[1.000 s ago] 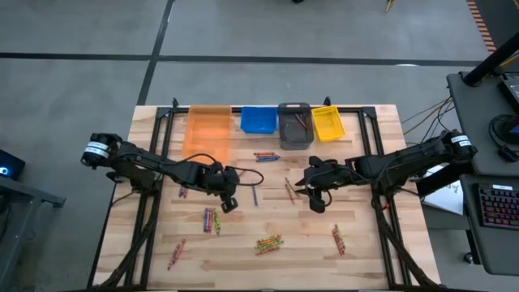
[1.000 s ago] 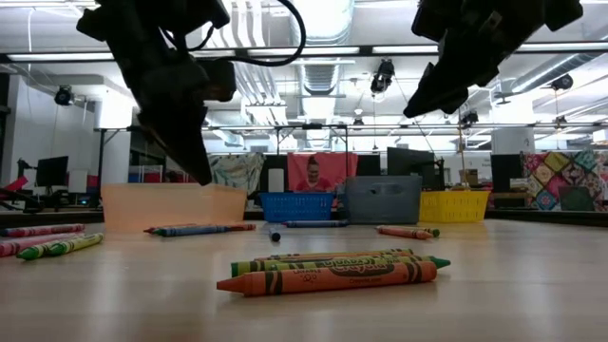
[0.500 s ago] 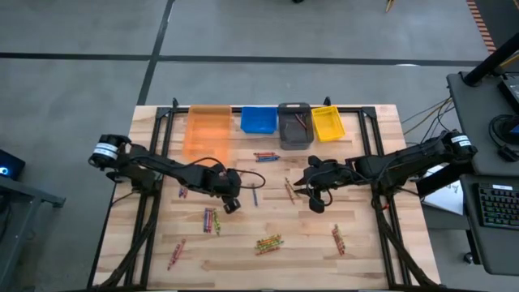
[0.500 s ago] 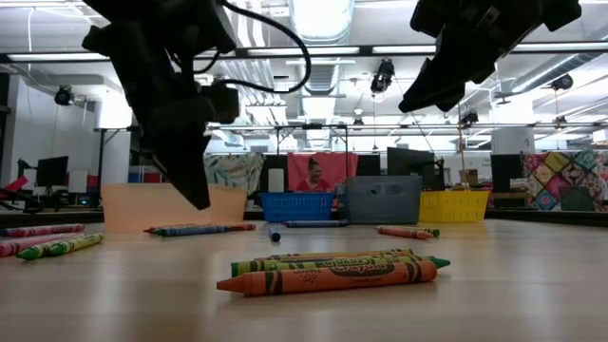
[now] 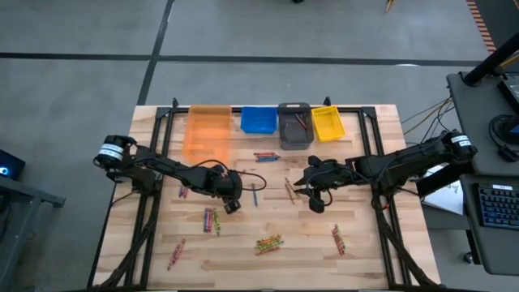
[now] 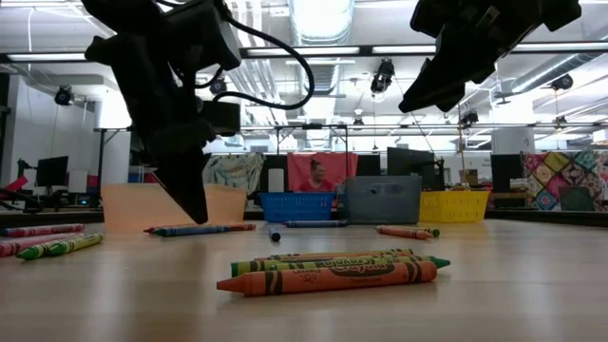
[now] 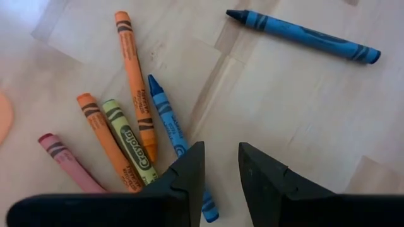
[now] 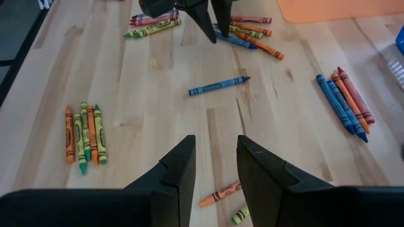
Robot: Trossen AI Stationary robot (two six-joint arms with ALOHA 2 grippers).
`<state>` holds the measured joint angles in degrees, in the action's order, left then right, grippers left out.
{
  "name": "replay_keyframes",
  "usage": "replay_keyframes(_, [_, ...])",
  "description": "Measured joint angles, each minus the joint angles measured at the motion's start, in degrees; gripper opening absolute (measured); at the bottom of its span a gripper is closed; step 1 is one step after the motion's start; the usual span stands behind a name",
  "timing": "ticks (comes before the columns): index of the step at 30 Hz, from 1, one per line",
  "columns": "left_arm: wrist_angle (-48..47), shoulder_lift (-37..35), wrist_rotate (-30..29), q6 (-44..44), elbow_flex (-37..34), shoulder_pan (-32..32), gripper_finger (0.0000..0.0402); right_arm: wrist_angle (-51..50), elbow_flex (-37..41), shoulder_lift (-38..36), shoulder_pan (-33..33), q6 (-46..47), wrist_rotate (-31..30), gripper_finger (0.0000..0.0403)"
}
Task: Sort crayons
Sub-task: Put the blue crayon into the orange bin
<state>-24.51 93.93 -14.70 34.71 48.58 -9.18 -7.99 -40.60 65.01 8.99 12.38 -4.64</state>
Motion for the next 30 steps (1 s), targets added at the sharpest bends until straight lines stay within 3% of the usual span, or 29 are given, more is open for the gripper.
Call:
replay_keyframes(12, [0.04, 0.0, -4.37, -0.36, -1.11, -0.01, 0.008, -0.01, 0.0, 0.0, 0.0, 0.02, 0.0, 0.0105])
replay_keyframes(30, [5.59, 0.0, -3.81, 2.02, -4.68, -0.27, 0.008, 0.0, 0.0, 0.0, 0.0, 0.66, 0.01, 0.0105])
